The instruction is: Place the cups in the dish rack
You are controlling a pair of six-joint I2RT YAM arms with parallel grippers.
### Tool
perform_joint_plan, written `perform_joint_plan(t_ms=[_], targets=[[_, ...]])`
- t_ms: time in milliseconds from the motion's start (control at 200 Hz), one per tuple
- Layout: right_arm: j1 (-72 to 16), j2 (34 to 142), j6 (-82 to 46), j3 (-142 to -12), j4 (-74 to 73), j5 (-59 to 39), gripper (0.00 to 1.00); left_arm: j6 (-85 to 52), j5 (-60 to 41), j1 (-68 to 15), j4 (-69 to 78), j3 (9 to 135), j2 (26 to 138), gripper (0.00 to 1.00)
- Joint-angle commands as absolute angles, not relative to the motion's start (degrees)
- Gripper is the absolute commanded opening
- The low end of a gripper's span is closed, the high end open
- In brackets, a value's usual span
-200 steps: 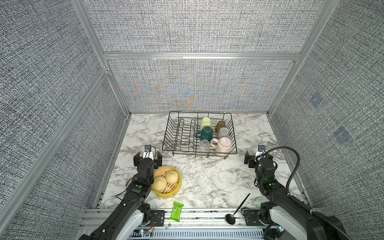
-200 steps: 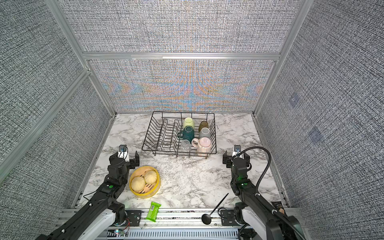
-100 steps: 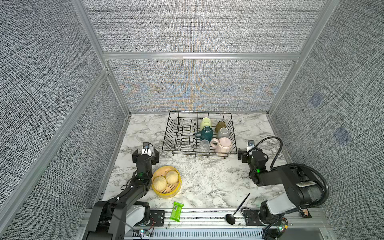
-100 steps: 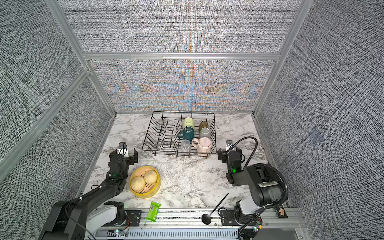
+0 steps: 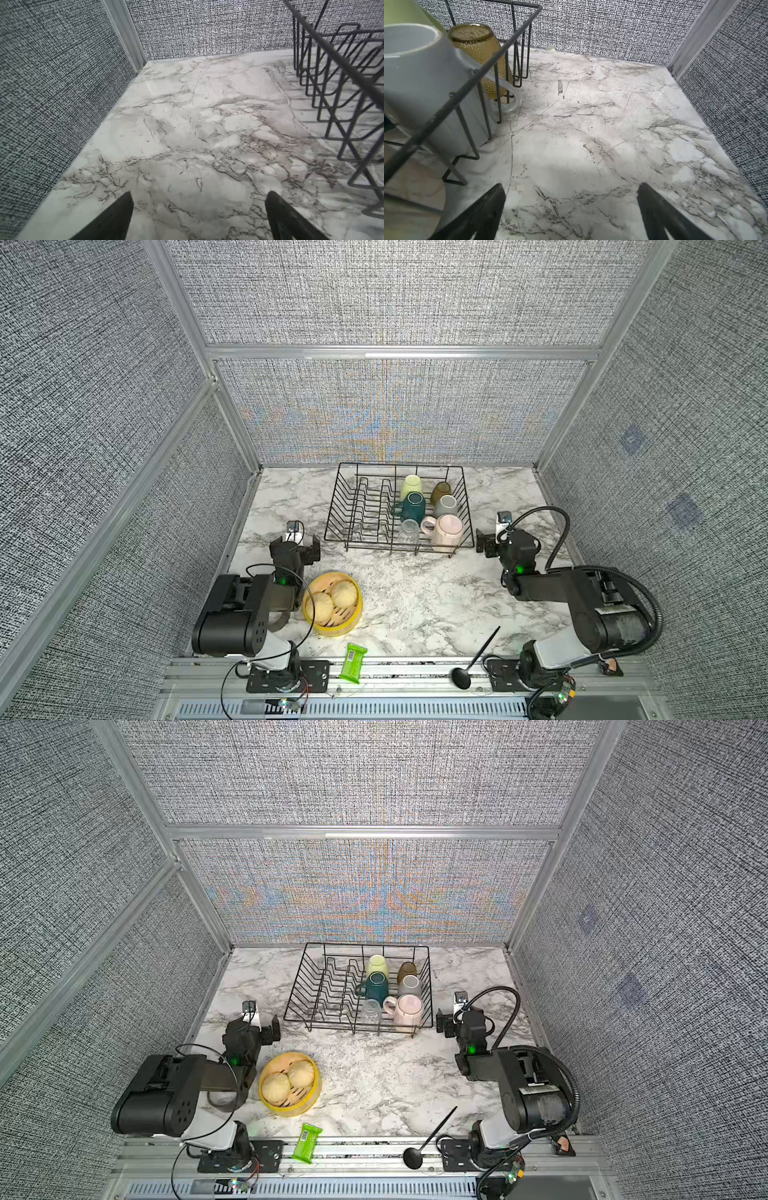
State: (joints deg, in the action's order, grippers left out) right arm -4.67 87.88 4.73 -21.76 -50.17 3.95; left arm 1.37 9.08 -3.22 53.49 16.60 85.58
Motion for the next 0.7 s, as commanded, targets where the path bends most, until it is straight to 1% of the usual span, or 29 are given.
perform_joint_plan(t_ms=[0,45,115,230,690], targets=[[-4.5,87.9,3.8,-22.2,-49.4,2.7,0.99,-0.4,8.8,-2.5,53.3,18.5,85.2,0.99],[-4.4,87.9,3.8,-22.2,-49.5,2.6,0.99,-0.5,8.6,-2.2,54.2,18.6,85.7,1.00],[-4.4,87.9,3.8,-22.2,-49.4,2.6,0.99,-0.7,8.4,-2.0,51.1,19.4,84.7,0.99],[-4.4,87.9,3.8,-22.2,-49.5,2.5,0.99,-1.1,7.9,-1.7,50.4,19.8,84.8,0.99],[-4.3,87.9,3.8,-22.3,-49.3,2.5,0.99,-1.1,7.7,-1.6,50.3,20.0,85.0,0.99]])
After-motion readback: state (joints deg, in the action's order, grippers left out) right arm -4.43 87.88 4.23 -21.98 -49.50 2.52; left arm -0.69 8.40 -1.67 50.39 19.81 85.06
